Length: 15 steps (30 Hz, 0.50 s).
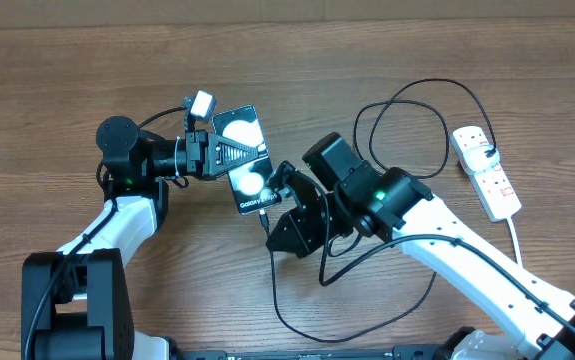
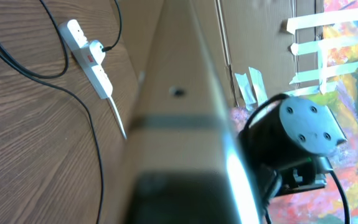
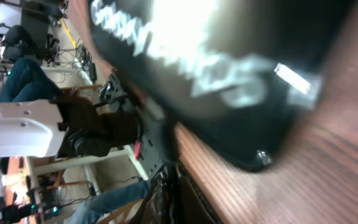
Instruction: Plug charger to phone and switch on socket
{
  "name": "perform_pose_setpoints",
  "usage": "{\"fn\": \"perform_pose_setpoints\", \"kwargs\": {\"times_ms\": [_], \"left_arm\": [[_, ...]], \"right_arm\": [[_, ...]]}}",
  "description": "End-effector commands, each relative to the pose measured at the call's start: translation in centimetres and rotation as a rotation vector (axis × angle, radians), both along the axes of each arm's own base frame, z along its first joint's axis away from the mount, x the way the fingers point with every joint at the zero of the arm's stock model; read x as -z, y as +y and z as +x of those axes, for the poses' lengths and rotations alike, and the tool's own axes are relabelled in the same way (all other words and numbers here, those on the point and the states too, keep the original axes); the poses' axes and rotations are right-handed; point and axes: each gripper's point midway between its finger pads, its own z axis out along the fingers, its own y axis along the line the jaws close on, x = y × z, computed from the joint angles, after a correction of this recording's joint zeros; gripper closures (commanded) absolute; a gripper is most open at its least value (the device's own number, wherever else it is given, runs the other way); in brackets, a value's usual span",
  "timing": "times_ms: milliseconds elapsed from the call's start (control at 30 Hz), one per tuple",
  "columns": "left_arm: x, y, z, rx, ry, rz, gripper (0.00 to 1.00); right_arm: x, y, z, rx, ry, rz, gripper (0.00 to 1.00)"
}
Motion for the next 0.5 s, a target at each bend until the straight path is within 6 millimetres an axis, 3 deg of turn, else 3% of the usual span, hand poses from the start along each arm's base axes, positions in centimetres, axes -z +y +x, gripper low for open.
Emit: {"fn": "perform_pose_setpoints", "kwargs": {"times_ms": [0, 333, 467], "left_arm": [[-0.84, -0.44, -0.23, 0.034, -0.059, 0.003, 0.96], [-0.84, -0.98, -0.52, 0.051, -0.095, 0.002, 0.96], [-0.84, -0.47, -0.25, 0.035, -0.133, 0.004, 0.96]], "right_arm": [[0.07, -0.46, 1.07, 0.008, -0.035, 0.001, 0.96], [-0.73, 0.21, 0.78, -0.019, -0.027, 0.057, 0.96], [0.16, -0.53, 1.17, 0.01, -0.042, -0.005, 0.96]]}}
